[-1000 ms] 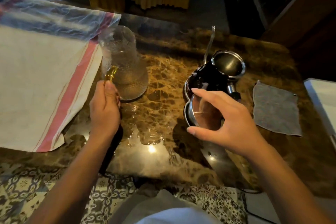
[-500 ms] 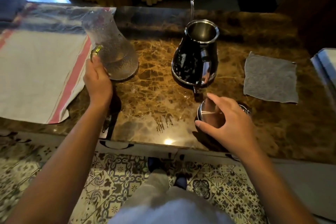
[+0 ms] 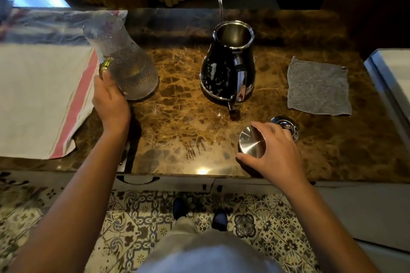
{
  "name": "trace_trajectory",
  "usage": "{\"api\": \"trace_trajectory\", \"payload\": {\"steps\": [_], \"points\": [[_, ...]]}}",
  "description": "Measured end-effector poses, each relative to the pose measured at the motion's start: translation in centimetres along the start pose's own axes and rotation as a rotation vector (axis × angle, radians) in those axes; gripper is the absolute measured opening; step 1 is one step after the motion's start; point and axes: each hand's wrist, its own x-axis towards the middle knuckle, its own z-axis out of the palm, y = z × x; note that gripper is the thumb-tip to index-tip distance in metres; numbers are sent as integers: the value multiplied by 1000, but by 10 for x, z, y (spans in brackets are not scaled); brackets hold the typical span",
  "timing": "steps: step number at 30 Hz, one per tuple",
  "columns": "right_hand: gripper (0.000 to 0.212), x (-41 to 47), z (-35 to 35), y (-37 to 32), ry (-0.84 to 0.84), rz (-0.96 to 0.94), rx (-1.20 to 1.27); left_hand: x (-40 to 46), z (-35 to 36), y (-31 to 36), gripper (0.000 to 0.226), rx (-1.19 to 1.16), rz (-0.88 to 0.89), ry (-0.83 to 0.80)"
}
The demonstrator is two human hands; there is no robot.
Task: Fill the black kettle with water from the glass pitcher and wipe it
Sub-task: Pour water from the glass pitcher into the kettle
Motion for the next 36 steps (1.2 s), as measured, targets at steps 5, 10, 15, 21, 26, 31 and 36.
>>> {"api": "trace_trajectory", "payload": {"steps": [5,10,15,21,26,31,36], "points": [[91,-2,-4,-11,-27,55,-63,8,-3,-17,30,2,12,-51],[67,6,-22,-31,107,125,82,13,-7,-24,27,-27,34,-92],[45,36,-43,-73,360,147,477,13,-9,-25,34,-66,51,-133],[40,86,-35,-108,367,247,703,14,-15,-28,40,-127,57,-196],[34,105,-21,-113,354,238,1145,17,-15,-29,48,-178,74,-224],[37,106,-16,-110,347,196,1145,18,-18,-27,43,-212,61,-259],[41,110,-13,-111,386,194,1125,23,-20,-5,43,-220,-108,-267]]}}
